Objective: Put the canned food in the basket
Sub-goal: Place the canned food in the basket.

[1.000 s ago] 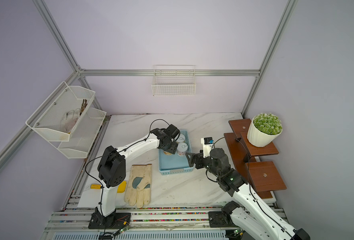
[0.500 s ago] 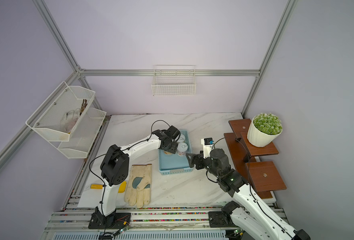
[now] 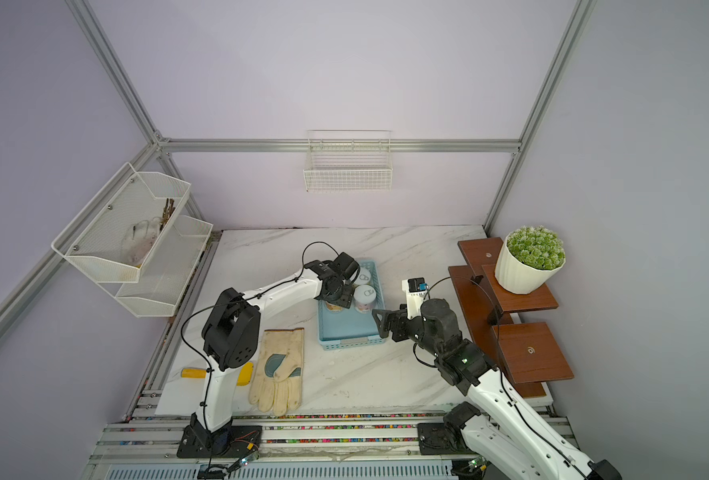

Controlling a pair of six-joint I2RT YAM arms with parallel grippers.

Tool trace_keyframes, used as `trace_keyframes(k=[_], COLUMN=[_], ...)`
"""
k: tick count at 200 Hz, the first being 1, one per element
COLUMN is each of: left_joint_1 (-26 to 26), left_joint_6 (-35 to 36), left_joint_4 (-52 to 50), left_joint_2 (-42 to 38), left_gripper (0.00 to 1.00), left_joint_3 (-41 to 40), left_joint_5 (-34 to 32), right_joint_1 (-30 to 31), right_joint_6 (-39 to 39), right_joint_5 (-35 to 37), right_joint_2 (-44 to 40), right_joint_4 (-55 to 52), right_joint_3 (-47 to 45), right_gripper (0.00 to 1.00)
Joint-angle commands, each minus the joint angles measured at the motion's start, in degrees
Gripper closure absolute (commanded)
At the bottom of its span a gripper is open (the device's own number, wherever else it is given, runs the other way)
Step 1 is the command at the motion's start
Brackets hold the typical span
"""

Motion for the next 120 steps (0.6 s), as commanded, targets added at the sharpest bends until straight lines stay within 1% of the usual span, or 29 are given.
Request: trace_keyframes(k=[1,7,12,30,57,76,99,120], left_joint_1=[1.16,1.23,1.22,1.3,1.5,1.65,1.69,1.81], left_joint_6=[-1.4,-1.32,-1.23,-1.17,-1.12,-1.04,-0.86,-0.87], left_joint_4=[3.88,4.13,4.32,4.59,4.68,4.52,4.07,3.8], left_joint_2=[-0.27,-0.29,-0.33,-0.37,-0.25,-0.14,-0.1,-0.21], left_gripper=[0.81,0.71,0.64,0.53,0.3,0.2,0.06,0.03], left_joint_3=[-0.42,-0.64,-0.7,-0.81,-0.7,-0.68,-0.52,-0.48], left_joint_5=[-1.58,-1.56,-1.56,-1.56,-1.54,-1.52,-1.68,-1.83], right_joint_1=[-0.21,-0.22,-0.2,-0.23,-0.24,-0.17,-0.19,-0.18], right_joint_6=[0.85,0.88,0.95,0.72,0.7,0.76,0.79,0.85], right_joint_5=[-0.88,-0.99,-1.09,-1.2,-0.83,-0.84,-0.49,-0.18], right_joint_2=[-0.57,-0.39,-0.2,0.31,0.28,0.18,0.31,0.53], right_joint_4=[2.53,2.63,2.59,2.25,1.83,1.68,1.38,1.13], right_joint_3=[-0.89,-0.78,-0.68,-0.25,-0.06,0.11,0.29,0.47], right_gripper=[0.04,0.04,0.04,0.04,0.04,0.04,0.04,0.04])
